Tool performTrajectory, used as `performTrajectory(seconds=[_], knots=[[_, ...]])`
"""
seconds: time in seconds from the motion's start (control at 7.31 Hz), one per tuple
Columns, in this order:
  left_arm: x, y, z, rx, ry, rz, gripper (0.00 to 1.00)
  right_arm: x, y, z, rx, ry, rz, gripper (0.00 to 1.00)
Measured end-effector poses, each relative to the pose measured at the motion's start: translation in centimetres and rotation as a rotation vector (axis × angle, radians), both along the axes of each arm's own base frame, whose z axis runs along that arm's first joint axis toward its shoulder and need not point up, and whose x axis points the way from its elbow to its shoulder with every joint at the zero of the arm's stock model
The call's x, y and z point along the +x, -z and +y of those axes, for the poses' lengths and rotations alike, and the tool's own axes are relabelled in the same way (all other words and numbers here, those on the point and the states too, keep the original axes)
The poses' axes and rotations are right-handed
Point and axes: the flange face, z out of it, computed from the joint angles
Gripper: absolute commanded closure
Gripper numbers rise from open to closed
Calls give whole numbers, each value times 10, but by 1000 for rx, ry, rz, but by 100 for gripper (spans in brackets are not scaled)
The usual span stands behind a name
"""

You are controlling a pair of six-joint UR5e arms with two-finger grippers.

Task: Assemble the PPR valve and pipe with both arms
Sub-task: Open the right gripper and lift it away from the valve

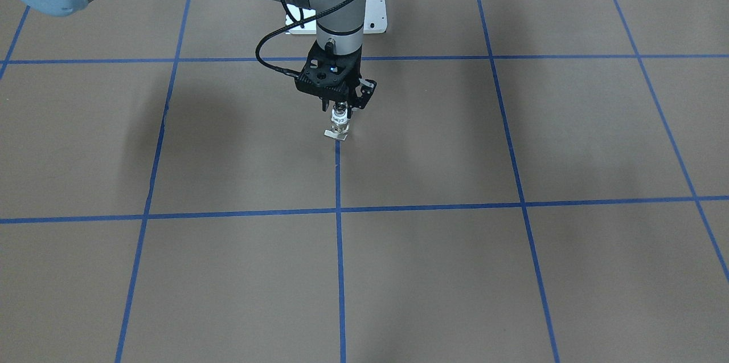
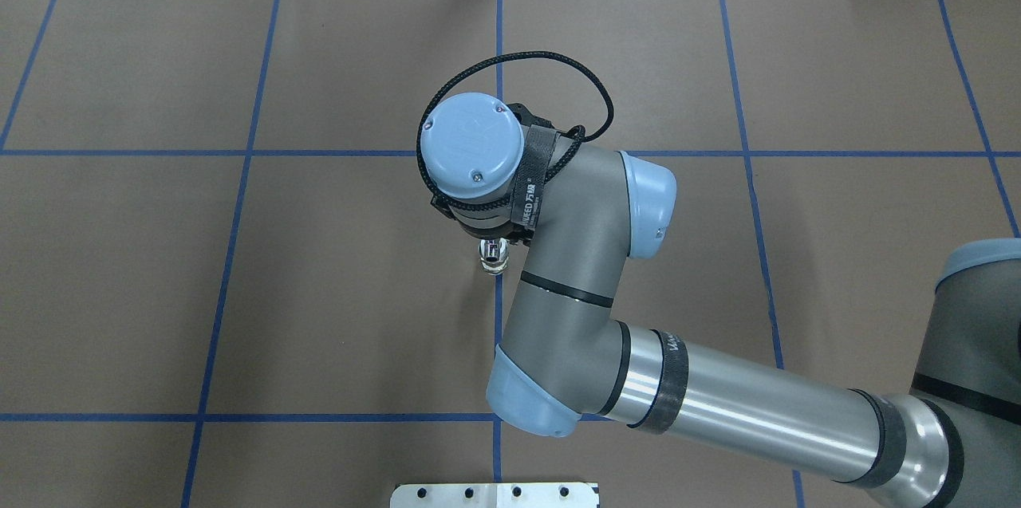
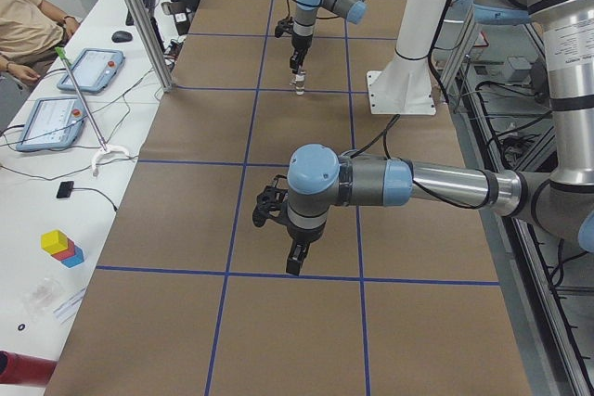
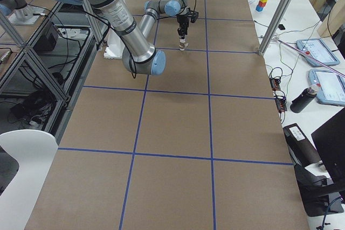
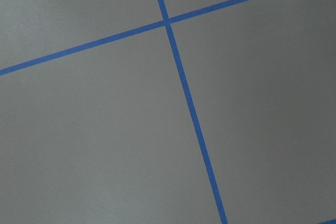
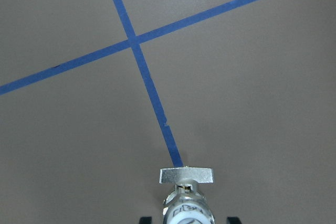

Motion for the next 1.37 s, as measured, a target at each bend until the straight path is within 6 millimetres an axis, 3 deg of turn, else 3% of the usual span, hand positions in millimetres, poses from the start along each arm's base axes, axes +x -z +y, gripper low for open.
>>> performTrajectory(seconds=[0.41, 0.68, 0.82, 0.96, 1.09, 1.37], knots=[[0, -1, 0, -2, 1, 0, 0, 13, 10, -9, 21, 9, -16, 0], [0, -3, 0, -6, 0, 1, 0, 45, 19, -28, 18, 13, -37, 0], [0, -5, 0, -11, -1, 1, 0, 74, 16, -43, 20, 31, -29, 0], [0, -9, 1, -21, 1, 1, 0, 115, 5, -59, 35, 58, -14, 0], [0, -14, 2, -35, 4, 1, 0, 169, -18, -76, 64, 95, -1, 0], [-2, -16, 0, -55, 34, 1, 0, 271, -82, -102, 147, 191, 49, 0]])
